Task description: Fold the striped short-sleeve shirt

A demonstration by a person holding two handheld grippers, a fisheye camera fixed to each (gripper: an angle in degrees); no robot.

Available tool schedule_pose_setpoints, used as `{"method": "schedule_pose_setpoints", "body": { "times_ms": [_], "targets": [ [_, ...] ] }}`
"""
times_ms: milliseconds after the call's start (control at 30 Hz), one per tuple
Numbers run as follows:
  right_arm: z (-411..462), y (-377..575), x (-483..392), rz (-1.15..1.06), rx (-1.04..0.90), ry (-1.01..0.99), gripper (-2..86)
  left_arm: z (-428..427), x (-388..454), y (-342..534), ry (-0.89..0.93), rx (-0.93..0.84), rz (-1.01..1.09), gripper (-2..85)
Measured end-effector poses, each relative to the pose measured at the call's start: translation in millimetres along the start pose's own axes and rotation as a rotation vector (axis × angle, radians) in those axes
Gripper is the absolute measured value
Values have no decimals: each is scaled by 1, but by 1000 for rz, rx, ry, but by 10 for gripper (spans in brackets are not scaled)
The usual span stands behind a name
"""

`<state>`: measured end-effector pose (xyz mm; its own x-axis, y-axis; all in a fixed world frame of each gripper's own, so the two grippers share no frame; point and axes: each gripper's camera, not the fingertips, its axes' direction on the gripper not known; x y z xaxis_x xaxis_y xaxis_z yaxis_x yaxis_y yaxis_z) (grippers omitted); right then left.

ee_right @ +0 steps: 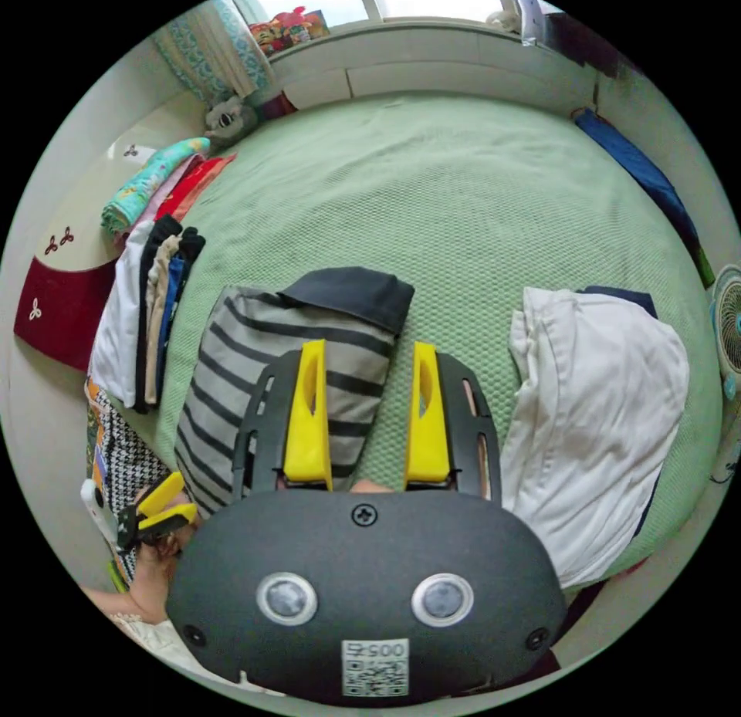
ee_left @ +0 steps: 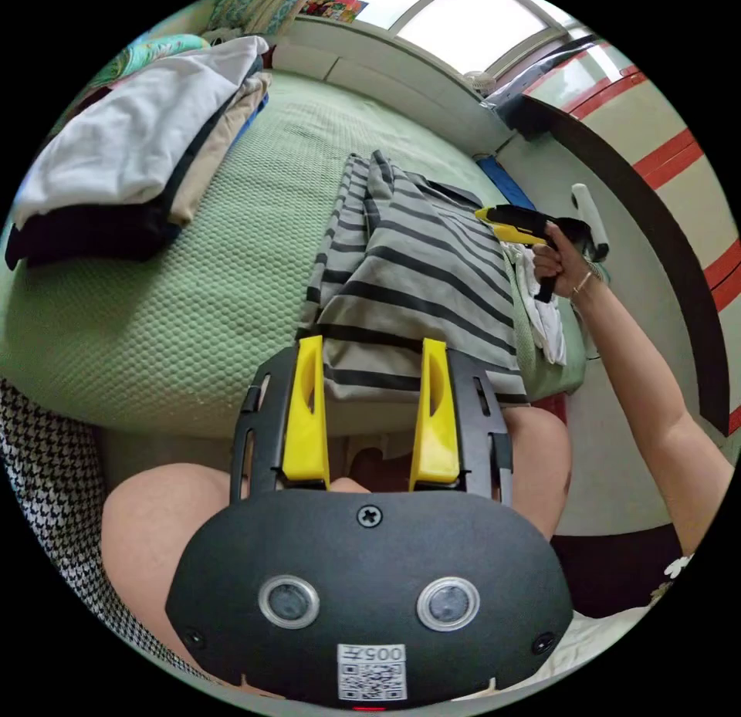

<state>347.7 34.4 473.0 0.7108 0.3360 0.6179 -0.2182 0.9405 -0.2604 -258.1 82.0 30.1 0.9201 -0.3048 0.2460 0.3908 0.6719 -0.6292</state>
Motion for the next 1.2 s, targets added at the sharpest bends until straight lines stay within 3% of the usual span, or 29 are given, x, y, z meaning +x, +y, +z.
{"method": "schedule_pose_setpoints", "body": {
  "times_ms": [233,300,433,500,633,900,1200],
  "targets": [
    [39,8,-28,-68,-25,136,108,9,-3,-27,3,-53,-29,109],
    [39,16,-35,-60,-27,96,39,8,-4,-34,24,-76,-24,89],
    [28,28,-47,-44,-26,97,12,-11,-11,-34,94,-107,-16,70],
    [-3,44,-63,-65,57,85,6,-33,-12,-25,150,-66,-6,68],
    [-51,75,-101,-153,139,72,3,-87,1,-3,52,25,70,67],
    [-143,136,-198,-282,313,59,3,-196,-14,29,50,179,80,69],
    [-191,126,-348,-456,456,5,5,-330,-74,27,-87,391,74,71]
  ]
}}
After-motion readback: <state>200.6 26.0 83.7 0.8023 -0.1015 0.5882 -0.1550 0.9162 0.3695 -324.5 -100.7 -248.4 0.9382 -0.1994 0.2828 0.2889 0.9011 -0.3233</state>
